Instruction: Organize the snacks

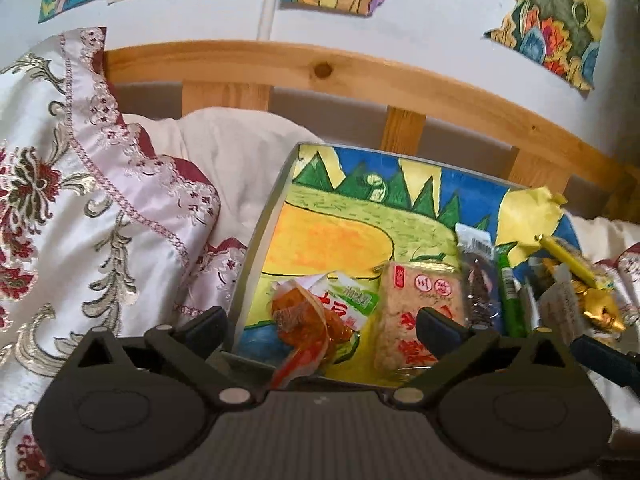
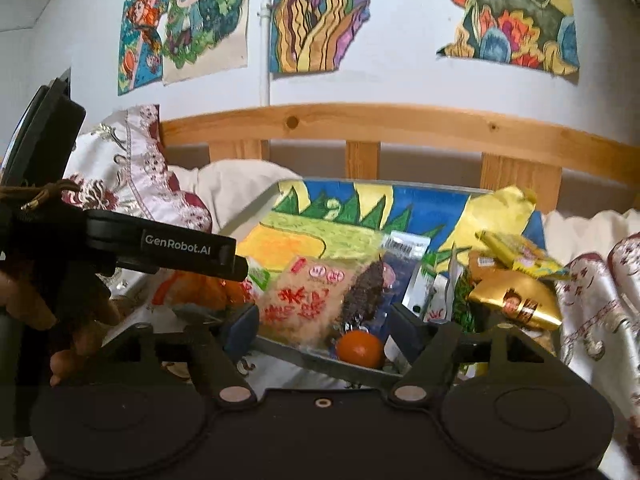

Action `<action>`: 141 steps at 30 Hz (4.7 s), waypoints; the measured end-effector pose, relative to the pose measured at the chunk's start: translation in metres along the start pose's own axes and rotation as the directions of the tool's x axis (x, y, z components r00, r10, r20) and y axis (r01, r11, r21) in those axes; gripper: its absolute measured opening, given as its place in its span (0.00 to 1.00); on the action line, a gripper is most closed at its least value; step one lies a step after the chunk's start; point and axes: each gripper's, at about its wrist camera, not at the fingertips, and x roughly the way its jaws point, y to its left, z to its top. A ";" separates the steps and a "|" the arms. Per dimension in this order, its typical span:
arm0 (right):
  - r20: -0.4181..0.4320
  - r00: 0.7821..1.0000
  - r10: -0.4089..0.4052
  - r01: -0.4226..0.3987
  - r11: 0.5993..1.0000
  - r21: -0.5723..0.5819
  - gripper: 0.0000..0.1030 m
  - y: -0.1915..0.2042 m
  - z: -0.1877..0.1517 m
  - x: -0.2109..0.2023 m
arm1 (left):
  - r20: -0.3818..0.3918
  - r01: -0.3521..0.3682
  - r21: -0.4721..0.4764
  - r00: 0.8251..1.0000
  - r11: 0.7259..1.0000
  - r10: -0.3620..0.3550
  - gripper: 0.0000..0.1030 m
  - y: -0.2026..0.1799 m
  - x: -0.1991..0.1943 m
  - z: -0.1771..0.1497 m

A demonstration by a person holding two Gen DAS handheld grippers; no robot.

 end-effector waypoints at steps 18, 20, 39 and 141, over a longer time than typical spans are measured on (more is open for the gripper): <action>0.129 0.985 -0.115 0.106 0.992 0.074 0.99 0.017 0.013 -0.087 | 0.125 0.036 -0.046 0.992 0.998 -0.030 0.99 0.018 -0.101 -0.023; 0.133 0.984 -0.121 0.111 0.991 0.080 0.99 0.021 0.012 -0.097 | 0.137 0.039 -0.044 0.990 0.998 -0.033 0.99 0.021 -0.113 -0.028; 0.150 0.976 -0.160 0.142 0.982 0.129 0.99 0.056 -0.008 -0.172 | 0.147 0.026 -0.033 0.989 0.999 -0.020 0.99 0.049 -0.185 -0.067; -0.039 0.982 -0.186 0.190 0.966 0.174 0.99 0.080 -0.058 -0.177 | 0.050 0.102 0.082 0.993 0.991 -0.106 0.99 0.050 -0.202 -0.114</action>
